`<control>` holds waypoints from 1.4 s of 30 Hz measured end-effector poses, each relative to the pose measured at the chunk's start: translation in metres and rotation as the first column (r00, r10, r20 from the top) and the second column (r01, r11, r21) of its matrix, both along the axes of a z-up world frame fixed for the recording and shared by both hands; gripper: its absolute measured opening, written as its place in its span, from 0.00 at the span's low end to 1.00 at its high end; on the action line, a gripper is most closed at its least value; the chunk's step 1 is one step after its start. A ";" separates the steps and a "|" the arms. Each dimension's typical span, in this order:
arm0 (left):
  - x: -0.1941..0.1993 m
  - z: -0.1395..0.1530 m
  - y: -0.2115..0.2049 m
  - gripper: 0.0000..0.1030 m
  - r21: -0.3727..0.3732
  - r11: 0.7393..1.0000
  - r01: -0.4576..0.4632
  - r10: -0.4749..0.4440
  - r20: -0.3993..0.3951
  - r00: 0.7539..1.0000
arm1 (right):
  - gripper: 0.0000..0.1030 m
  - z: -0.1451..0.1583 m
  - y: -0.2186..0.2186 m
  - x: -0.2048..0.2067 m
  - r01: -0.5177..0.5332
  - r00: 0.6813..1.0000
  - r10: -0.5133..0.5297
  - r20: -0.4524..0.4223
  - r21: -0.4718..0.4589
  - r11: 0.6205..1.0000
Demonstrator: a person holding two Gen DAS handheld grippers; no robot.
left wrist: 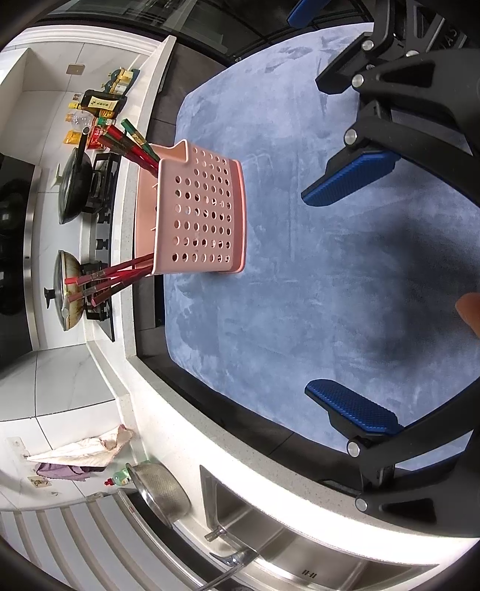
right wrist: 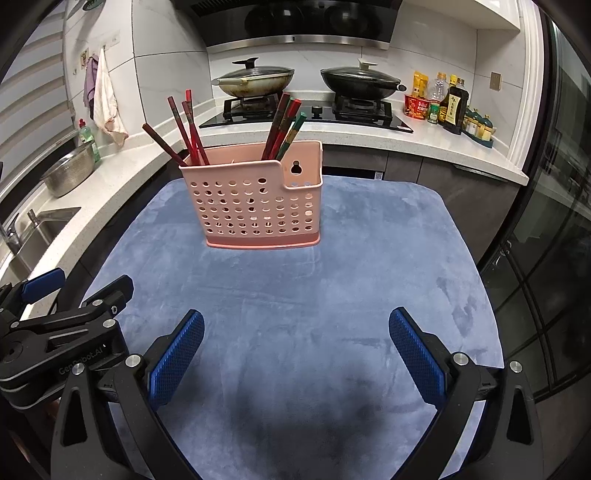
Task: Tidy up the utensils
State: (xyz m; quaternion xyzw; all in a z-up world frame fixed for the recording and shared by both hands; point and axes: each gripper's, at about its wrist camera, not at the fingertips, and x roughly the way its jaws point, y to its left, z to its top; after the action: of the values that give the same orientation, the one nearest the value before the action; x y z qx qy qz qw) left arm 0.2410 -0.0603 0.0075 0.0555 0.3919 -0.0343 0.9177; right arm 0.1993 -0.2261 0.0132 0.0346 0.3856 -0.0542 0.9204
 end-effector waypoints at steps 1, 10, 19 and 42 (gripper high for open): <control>0.000 0.000 0.000 0.88 -0.002 1.000 -0.003 0.003 -0.001 1.000 | 0.94 0.000 0.000 0.000 0.000 1.000 0.000 -0.001 -0.002 1.000; 0.000 -0.001 0.002 0.88 -0.006 1.000 -0.011 0.011 0.006 1.000 | 0.94 -0.003 0.002 0.000 0.005 1.000 -0.005 -0.004 -0.004 1.000; -0.001 -0.002 0.005 0.88 -0.002 1.000 -0.017 0.017 0.001 1.000 | 0.94 -0.005 0.004 0.001 0.004 1.000 -0.004 -0.013 -0.012 1.000; -0.001 -0.002 0.010 0.88 -0.011 0.999 -0.044 0.044 -0.004 0.999 | 0.94 -0.004 0.006 0.000 0.004 1.000 -0.005 -0.014 -0.015 1.000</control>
State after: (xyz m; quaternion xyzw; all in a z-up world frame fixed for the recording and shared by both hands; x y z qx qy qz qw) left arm 0.2395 -0.0502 0.0053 0.0416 0.3946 -0.0164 0.9178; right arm 0.1992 -0.2205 0.0091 0.0280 0.3915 -0.0595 0.9178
